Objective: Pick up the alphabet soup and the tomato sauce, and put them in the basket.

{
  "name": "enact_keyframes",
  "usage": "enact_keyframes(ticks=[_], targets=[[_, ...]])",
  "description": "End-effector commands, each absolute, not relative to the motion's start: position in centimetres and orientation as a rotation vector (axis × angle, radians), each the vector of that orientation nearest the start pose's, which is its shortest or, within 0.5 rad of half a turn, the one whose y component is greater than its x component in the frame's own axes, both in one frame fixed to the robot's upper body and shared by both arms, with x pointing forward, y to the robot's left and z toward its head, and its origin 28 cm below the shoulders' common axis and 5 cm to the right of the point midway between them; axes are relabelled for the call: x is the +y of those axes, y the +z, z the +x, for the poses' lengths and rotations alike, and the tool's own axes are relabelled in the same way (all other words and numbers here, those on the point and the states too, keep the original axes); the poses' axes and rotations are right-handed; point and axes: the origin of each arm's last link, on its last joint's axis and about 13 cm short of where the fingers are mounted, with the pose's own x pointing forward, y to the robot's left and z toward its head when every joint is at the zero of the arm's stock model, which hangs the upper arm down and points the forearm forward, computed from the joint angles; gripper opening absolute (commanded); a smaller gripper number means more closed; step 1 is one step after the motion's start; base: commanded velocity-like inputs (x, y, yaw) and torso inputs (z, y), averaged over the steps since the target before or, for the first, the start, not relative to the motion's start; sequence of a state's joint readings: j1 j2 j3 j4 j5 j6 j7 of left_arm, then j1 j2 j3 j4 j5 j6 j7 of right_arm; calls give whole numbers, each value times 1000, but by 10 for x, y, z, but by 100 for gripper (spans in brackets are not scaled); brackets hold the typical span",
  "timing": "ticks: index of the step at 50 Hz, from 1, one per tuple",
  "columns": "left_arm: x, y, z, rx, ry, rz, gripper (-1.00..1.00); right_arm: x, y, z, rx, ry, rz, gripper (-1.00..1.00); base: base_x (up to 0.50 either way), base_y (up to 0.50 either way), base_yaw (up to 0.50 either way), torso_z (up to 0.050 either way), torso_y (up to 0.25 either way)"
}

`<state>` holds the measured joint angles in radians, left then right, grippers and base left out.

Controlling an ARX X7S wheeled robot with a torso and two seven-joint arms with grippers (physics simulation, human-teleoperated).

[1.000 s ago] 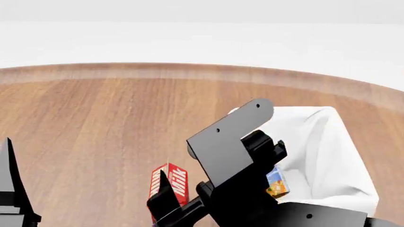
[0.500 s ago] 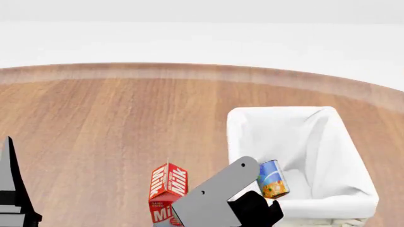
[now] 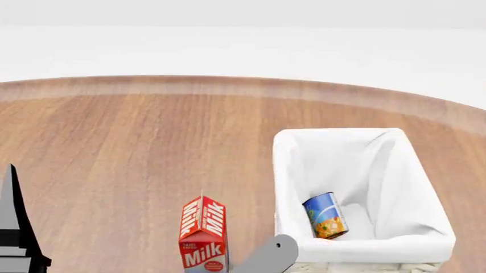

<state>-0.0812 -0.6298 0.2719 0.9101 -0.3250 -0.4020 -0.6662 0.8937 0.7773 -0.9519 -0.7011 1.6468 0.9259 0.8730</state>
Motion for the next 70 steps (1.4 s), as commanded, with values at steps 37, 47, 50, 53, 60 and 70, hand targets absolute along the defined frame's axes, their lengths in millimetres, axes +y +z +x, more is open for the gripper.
enact_keyframes(ticks=[37,47,50,53,60,70], targets=[[223,168,167,-448,77,160,100,-88,154,132,749,758,-491,100,0,0,0,0,0],[223,168,167,-447,76,160,100,-90,146,126,762,746,-499,100,0,0,0,0,0],[223,168,167,-446,76,160,100,-90,143,120,767,757,-505,100,0,0,0,0,0],[223,167,167,-446,76,160,100,-90,141,117,769,760,-502,100,0,0,0,0,0],[223,166,167,-446,76,160,100,-90,137,109,779,770,-494,100,0,0,0,0,0],[222,168,167,-447,76,162,100,-89,130,104,782,783,-485,100,0,0,0,0,0]])
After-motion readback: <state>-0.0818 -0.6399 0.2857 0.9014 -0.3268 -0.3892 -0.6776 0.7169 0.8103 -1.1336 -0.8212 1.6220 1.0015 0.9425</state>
